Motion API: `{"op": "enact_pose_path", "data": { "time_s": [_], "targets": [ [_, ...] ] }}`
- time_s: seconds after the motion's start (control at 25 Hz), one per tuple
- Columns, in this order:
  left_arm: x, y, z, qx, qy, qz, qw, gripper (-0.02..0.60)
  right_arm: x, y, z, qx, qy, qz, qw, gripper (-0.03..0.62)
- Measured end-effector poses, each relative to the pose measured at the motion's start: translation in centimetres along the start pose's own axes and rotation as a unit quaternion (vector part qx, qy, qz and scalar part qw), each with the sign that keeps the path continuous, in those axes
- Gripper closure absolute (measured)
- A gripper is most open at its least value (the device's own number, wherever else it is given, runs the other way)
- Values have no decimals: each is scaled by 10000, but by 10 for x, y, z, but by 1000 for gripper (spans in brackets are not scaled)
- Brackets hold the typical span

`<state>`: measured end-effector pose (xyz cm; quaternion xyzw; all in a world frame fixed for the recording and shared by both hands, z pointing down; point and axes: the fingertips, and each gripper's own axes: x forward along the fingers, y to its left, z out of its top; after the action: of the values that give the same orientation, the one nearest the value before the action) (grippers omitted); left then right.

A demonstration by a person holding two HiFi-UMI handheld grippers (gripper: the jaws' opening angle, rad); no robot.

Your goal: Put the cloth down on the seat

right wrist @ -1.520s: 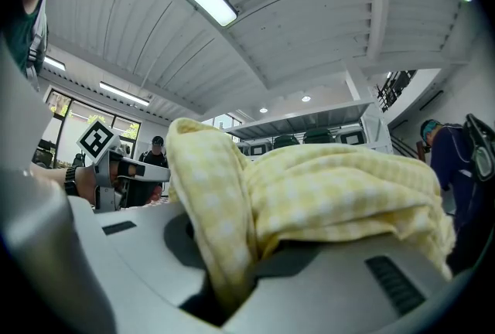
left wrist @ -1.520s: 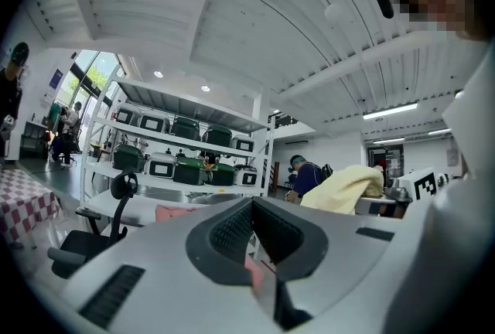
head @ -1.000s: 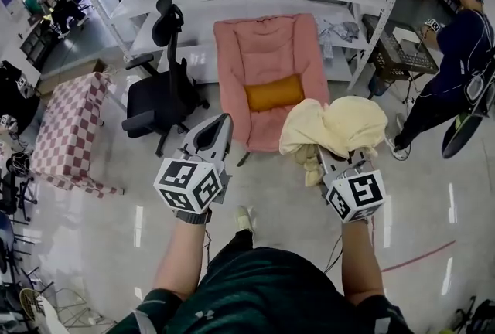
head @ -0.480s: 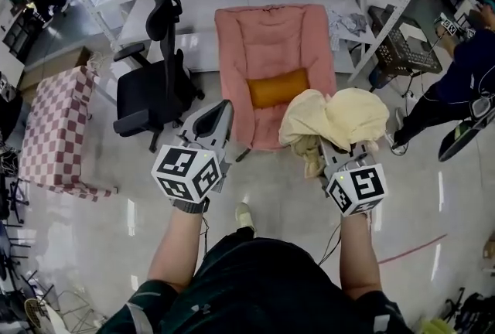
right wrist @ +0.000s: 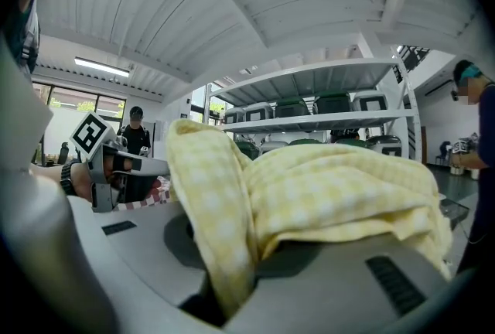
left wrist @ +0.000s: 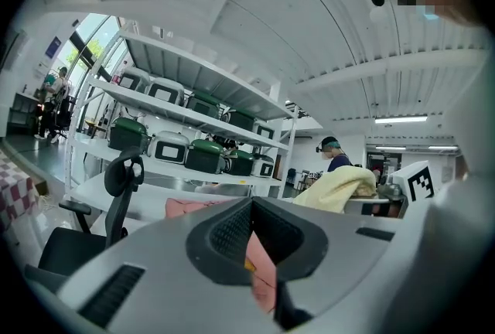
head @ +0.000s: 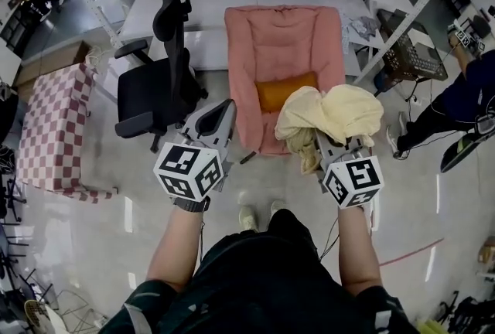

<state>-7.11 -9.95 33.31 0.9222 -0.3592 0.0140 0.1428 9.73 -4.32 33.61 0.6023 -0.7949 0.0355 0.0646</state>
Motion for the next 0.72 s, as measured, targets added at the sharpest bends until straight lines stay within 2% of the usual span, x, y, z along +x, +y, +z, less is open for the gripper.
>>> {"op": "enact_pose_path", "data": {
  "time_s": [0.36,0.72],
  "targets": [
    [39,45,-12,-119,191,286,9993,576,81,-30,-35,40,495,134,9987,520],
    [124,114,-30,-330,198,714,9967,575,203,-68,-84,-210,1090,715,9913,520]
  ]
}}
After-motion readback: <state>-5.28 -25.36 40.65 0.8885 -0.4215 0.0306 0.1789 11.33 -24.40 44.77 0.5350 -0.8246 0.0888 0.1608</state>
